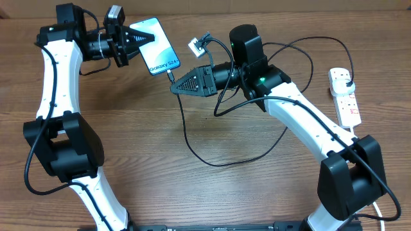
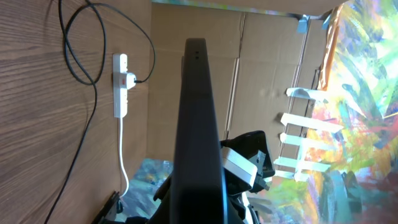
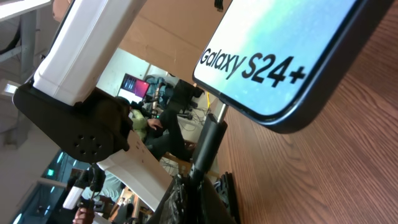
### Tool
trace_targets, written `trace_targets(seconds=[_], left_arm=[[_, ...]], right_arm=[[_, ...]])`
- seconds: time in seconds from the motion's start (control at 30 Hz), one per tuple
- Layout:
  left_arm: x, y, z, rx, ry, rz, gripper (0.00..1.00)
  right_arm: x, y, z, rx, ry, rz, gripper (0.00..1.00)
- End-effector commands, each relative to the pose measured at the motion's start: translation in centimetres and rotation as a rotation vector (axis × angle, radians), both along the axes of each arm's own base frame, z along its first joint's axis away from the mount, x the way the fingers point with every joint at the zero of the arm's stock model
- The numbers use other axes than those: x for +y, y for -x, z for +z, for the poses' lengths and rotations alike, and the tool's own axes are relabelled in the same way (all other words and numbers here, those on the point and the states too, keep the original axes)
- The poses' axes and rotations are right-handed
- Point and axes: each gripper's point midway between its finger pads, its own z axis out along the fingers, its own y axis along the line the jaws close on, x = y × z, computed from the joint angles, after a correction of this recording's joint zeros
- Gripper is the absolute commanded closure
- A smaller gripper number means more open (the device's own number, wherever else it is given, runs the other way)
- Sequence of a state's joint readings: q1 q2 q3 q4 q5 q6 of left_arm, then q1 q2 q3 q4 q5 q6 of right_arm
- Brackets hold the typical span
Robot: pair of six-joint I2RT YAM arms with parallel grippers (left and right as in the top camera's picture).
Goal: Plug charger to phone and switch on socket
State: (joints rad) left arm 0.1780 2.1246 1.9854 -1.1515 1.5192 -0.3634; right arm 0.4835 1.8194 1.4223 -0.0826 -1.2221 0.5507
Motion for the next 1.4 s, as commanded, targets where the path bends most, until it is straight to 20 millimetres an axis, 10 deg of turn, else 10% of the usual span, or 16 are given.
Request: trace_targets(seconds=[0.0, 1.37], left_arm=[[-0.7, 1.1, 3.6, -0.099, 0.042, -0.03, 0.96], [-1.7, 1.1, 3.8, -0.134, 0.038, -0.056, 0.96]], right_arm=[[-0.2, -0.4, -0.4, 0.005, 0.006, -0.016, 0.96], [-0.3, -0.8, -0.7, 0.033, 0.023, -0.042, 0.96]])
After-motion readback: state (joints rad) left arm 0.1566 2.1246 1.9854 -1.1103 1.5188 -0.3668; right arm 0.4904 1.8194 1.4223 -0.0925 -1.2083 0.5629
